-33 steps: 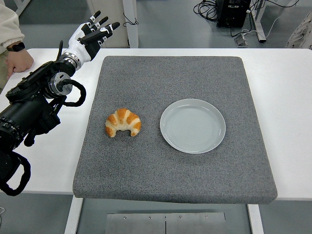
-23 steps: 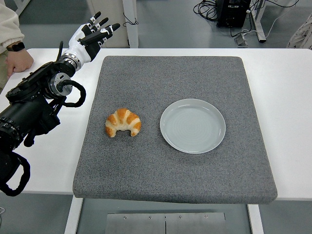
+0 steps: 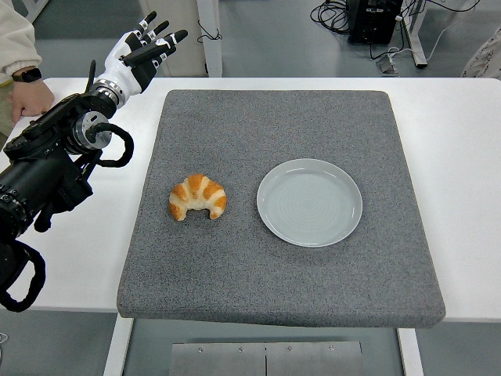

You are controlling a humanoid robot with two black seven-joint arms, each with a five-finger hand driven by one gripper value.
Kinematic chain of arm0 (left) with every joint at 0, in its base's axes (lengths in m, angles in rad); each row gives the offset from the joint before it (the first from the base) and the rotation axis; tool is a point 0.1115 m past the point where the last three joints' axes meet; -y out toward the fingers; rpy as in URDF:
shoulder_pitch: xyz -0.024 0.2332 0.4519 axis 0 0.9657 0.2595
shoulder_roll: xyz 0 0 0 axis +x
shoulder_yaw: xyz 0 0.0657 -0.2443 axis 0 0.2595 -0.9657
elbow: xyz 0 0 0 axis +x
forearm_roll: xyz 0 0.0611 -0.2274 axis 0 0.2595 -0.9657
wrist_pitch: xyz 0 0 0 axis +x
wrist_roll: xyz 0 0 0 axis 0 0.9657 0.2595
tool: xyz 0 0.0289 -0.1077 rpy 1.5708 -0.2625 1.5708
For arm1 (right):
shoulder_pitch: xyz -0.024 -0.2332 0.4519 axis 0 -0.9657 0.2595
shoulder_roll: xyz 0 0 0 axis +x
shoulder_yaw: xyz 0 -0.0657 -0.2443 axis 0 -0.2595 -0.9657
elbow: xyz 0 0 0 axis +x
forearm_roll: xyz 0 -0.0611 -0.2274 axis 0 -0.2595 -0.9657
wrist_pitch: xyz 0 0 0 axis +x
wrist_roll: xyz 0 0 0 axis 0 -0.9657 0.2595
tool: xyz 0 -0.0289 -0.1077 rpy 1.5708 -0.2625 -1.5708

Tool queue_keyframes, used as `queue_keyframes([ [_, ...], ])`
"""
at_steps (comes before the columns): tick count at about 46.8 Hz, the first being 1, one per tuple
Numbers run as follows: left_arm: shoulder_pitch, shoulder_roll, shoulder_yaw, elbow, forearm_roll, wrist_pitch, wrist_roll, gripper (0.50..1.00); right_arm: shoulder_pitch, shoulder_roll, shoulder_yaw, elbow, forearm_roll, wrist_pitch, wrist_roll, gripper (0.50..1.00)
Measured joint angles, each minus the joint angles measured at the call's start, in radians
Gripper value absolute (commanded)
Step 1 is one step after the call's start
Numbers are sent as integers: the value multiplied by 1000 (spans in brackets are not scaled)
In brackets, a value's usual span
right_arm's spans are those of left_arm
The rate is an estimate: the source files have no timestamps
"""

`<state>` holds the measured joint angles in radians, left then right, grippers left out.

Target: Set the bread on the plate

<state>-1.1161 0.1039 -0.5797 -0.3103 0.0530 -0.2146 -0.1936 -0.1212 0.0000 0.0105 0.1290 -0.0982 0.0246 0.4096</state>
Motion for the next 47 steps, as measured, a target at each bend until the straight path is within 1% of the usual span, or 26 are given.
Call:
queue_keyframes([
  [8,-2,9,5,-37,3,-5,-3,972,0,0,0,0,0,0,0,1000],
  [15,6,39,-2,-75,3,-6,5,972,0,0,0,0,0,0,0,1000],
  [23,25,85,4,-164,1,-8,12,972,0,0,0,0,0,0,0,1000],
  [30,37,106,7,-207,7,-2,43,972,0,0,0,0,0,0,0,1000],
  [36,39,125,10,-231,17,3,50,972,0,0,0,0,0,0,0,1000],
  [38,39,142,17,-253,20,4,50,972,0,0,0,0,0,0,0,1000],
  [44,46,218,87,-371,28,9,47,972,0,0,0,0,0,0,0,1000],
  [47,47,237,100,-397,28,12,45,972,0,0,0,0,0,0,0,1000],
])
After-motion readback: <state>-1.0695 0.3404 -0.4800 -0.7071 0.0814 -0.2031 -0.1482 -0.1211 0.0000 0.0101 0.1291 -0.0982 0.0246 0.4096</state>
